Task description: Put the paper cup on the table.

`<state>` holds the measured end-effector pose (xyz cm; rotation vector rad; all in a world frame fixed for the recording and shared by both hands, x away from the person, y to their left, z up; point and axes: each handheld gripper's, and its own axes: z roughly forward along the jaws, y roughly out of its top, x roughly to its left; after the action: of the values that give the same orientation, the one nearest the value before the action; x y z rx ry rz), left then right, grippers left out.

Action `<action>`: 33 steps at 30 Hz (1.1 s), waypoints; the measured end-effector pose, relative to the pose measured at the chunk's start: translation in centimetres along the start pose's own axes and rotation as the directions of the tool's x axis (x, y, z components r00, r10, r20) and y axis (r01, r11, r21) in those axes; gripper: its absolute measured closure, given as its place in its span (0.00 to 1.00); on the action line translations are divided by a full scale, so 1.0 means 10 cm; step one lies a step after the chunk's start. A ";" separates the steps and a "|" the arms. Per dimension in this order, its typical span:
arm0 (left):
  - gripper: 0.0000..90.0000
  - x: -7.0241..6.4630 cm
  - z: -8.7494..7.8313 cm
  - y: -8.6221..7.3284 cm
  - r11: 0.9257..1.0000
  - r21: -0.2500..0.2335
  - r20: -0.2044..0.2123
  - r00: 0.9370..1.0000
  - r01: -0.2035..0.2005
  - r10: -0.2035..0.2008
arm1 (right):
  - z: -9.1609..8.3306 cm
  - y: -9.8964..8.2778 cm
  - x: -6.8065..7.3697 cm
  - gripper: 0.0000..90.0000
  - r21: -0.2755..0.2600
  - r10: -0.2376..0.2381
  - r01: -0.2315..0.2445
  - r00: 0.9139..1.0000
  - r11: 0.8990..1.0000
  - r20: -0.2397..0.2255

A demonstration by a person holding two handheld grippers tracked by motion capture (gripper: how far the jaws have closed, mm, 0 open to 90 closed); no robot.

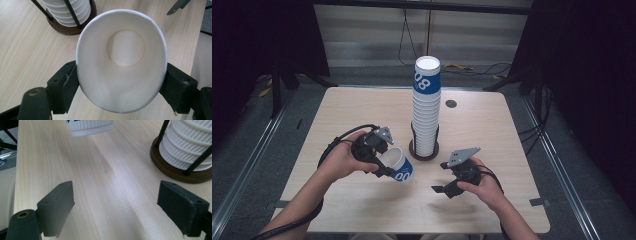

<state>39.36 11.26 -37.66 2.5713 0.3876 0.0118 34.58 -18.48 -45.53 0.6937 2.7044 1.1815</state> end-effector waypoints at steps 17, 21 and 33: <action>0.23 0.07 0.03 -0.12 0.997 0.080 -0.027 1.000 0.004 -0.002 | -0.02 -0.04 -0.02 0.15 0.012 -0.002 0.002 1.000 1.000 0.000; 0.23 0.06 0.07 -0.13 0.994 0.110 -0.035 0.999 -0.006 0.010 | -0.03 -0.04 -0.01 0.15 0.016 -0.002 0.002 1.000 1.000 0.003; 0.21 0.02 0.22 -0.12 0.985 0.163 -0.044 0.997 -0.051 0.059 | -0.04 -0.06 -0.02 0.15 0.019 -0.011 0.011 1.000 1.000 0.004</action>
<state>39.43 11.14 -40.15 2.7462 0.3478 0.0660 34.47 -19.18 -45.70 0.6820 2.7164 1.1519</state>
